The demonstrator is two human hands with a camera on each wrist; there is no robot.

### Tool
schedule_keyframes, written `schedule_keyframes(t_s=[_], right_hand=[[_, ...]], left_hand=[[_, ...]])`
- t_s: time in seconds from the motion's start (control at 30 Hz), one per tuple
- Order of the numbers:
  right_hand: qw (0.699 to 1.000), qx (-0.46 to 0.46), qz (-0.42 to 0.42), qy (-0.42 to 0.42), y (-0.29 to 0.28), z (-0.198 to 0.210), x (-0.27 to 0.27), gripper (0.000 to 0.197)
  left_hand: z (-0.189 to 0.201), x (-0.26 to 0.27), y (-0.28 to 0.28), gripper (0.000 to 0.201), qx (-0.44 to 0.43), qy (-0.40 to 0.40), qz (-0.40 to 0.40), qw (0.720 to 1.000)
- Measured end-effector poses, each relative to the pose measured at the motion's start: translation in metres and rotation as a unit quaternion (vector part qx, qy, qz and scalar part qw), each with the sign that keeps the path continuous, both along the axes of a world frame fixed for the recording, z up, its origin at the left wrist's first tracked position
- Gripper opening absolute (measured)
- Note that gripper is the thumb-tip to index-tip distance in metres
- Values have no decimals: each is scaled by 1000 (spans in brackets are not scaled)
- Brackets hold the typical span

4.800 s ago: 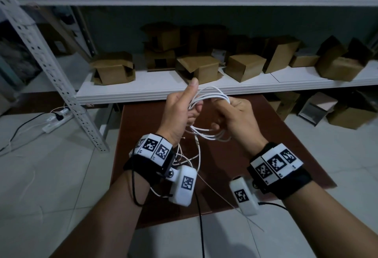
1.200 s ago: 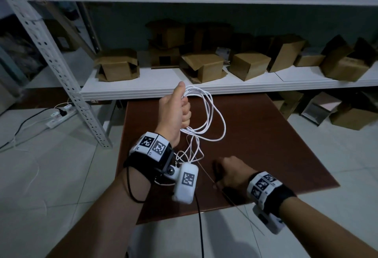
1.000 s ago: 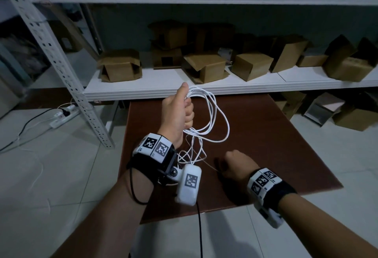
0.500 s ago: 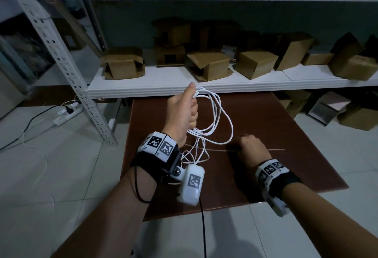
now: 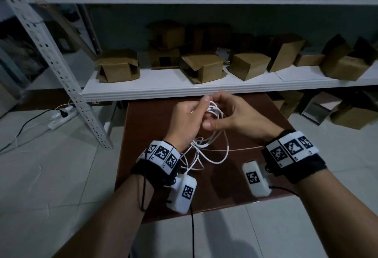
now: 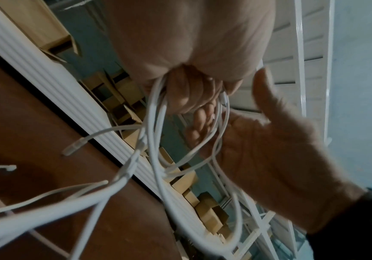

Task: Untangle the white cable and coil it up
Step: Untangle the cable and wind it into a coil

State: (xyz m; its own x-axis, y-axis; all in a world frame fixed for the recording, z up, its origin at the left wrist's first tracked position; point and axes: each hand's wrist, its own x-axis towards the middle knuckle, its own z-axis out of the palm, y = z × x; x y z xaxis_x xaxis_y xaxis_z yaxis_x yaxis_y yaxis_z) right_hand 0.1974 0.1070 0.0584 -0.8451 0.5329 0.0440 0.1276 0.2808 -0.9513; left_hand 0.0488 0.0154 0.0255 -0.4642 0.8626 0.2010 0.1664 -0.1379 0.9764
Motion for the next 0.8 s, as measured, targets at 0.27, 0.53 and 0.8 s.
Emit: schedule_keyframes(t_s=[0.27, 0.53, 0.8], right_hand=[[998, -9, -50, 32, -2, -27, 2, 23], [991, 51, -101, 74, -4, -33, -5, 30], [901, 376, -173, 129, -14, -12, -10, 25]], left_hand=[[11, -8, -3, 53, -46, -107, -29, 993], [14, -6, 0, 54, -86, -114, -86, 986], [12, -7, -1, 57, -106, -138, -74, 982]])
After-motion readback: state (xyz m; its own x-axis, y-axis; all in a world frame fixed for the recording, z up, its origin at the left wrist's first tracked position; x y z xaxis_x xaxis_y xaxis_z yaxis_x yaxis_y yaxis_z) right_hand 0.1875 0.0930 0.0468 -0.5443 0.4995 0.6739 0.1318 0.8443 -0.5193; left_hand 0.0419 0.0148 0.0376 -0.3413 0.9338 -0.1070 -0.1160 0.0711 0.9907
